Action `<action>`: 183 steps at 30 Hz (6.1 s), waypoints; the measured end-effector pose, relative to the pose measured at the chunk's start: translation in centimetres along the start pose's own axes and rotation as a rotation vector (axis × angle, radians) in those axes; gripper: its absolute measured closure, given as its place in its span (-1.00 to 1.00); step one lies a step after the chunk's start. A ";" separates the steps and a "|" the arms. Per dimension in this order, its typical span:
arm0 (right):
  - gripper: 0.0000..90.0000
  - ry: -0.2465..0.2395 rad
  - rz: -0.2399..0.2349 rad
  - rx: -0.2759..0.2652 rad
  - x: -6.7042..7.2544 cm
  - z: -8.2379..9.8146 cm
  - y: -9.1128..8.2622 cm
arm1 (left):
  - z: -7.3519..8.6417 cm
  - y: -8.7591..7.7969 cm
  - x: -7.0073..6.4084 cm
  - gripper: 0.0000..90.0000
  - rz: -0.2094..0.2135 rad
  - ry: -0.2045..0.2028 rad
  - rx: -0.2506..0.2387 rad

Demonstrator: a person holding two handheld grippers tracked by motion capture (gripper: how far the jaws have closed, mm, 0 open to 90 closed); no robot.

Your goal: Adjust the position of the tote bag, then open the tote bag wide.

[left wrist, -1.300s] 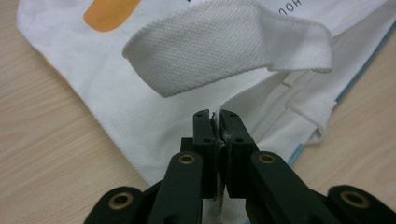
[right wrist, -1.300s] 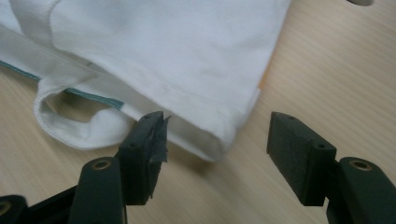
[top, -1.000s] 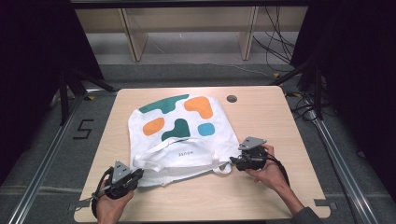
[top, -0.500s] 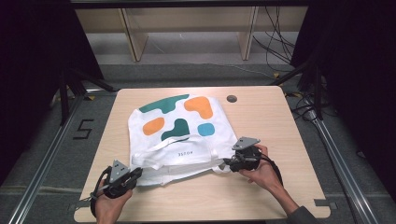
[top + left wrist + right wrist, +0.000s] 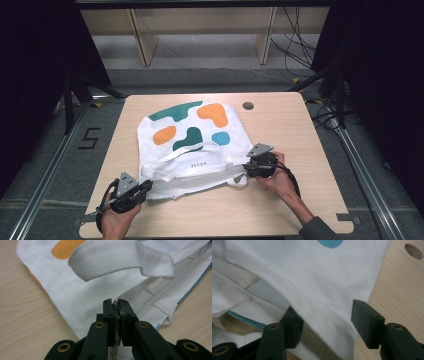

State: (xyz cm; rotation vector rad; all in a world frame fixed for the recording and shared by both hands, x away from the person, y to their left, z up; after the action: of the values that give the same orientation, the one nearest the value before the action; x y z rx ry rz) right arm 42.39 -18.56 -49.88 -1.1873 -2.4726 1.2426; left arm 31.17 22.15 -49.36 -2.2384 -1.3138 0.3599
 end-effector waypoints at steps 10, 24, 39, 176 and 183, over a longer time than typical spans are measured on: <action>0.86 -0.093 0.036 0.024 -1.0 0.8 -0.1 | 0.7 0.5 -0.4 0.50 0.014 0.119 0.102; 0.89 -0.047 -0.048 -0.006 0.3 4.1 -6.1 | 0.8 1.8 -2.0 0.20 -0.067 0.192 0.186; 0.39 -0.006 -0.035 -0.005 0.7 6.6 -5.2 | 0.1 2.3 -1.6 0.72 -0.035 0.209 0.171; 0.95 0.095 0.073 -0.108 -8.4 3.9 -7.0 | -8.3 10.9 -0.6 0.88 0.190 0.117 0.005; 0.95 0.088 0.043 -0.025 -7.8 5.1 -4.5 | -6.4 12.3 -1.1 0.88 0.196 0.104 0.079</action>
State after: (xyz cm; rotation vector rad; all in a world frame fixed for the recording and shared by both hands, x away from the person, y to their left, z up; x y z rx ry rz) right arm 42.87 -28.81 -48.22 -1.2797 -2.4186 1.1471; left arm 42.57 14.38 -50.88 -2.2921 -1.0134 0.3529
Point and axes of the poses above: each handheld gripper's, and its own axes: y roughly forward along the jaws, z roughly out of its underside, x roughly to its left, the point moved 1 cm from there along y, roughly forward along the jaws, and after that the axes turned 1 degree about y, right-handed, at the moved point
